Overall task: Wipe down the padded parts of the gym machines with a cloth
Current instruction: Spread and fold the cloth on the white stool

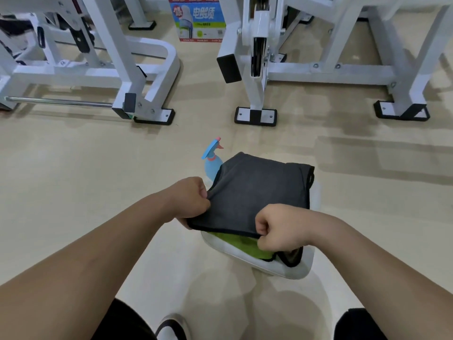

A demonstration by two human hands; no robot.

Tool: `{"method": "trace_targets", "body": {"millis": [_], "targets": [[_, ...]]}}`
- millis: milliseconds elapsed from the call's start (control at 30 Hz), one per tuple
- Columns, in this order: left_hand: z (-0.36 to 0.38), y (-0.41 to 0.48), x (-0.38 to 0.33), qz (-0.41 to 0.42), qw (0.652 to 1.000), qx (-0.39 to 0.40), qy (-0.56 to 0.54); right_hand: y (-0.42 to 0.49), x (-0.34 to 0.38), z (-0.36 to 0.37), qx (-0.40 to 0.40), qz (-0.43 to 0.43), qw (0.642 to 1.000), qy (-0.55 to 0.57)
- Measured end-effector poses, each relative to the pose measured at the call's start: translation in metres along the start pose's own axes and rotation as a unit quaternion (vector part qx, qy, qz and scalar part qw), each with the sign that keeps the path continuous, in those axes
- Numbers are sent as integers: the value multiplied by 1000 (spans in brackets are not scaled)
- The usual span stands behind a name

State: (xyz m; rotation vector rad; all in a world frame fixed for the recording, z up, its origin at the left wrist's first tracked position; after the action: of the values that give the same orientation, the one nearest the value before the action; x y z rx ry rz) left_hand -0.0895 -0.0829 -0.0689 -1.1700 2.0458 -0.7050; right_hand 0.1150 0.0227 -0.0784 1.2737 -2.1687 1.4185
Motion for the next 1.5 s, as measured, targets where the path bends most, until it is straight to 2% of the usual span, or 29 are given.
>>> {"method": "trace_targets", "body": {"millis": [133,167,200,267,300,333,400,467,567,667,800,867,933,1000,1100,1167,1233,1300,1367,1400,1467,1500], "targets": [[7,16,6,-6,980,25,199,1,-10,-7,33,34,997,66],[7,23,2,2,977,-9,215,0,-17,-16,-15,36,993,111],[4,30,-6,17,978,-60,201,0,-26,-28,-111,43,981,151],[0,43,-23,67,980,-157,101,0,-53,-49,-360,88,913,169],[2,49,-33,96,979,-176,46,0,-67,-54,-443,125,876,142],[6,54,-42,118,978,-170,8,1,-79,-54,-466,165,861,120],[20,67,-51,125,984,-126,-12,9,-99,-40,-408,212,874,155],[29,81,-51,78,992,-90,-34,19,-108,-24,-358,214,877,239],[31,95,-50,27,990,-67,-123,23,-115,-18,-398,172,849,303],[29,99,-52,58,975,-94,-192,24,-112,-24,-425,151,823,345],[17,98,-58,82,941,-90,-316,21,-106,-22,-445,140,818,337],[11,92,-63,31,926,-34,-374,21,-103,-23,-451,119,823,324],[6,81,-69,-27,908,74,-412,22,-98,-27,-464,107,818,322],[-2,68,-74,-49,896,159,-413,25,-91,-34,-489,96,803,327],[-11,58,-76,-46,898,186,-395,23,-77,-49,-524,84,762,371],[-15,60,-76,-12,904,164,-394,18,-69,-60,-529,79,722,440],[-20,59,-81,47,911,101,-397,10,-63,-66,-503,83,705,494],[-27,54,-86,133,915,-45,-377,2,-62,-67,-485,73,685,539],[-33,49,-92,244,896,-186,-323,-7,-63,-71,-498,43,656,566],[-34,45,-95,287,883,-232,-290,-12,-64,-75,-507,22,641,576],[-33,44,-98,320,874,-270,-247,-20,-67,-82,-533,-23,622,573],[-31,45,-98,316,880,-263,-239,-23,-68,-84,-549,-34,628,551]]}}
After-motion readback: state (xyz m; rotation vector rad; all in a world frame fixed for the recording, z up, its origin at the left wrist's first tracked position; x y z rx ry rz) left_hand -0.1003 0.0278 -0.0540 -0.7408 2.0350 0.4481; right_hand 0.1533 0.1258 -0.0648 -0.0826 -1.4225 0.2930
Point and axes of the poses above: each hand's wrist, its own y-axis towards the middle knuckle, its own z-axis out of the palm, x = y × z, the point moved 1 cm from there along y, towards the middle knuckle, and after that the axes turned 9 degrees about -z, right-handed, at the moved point
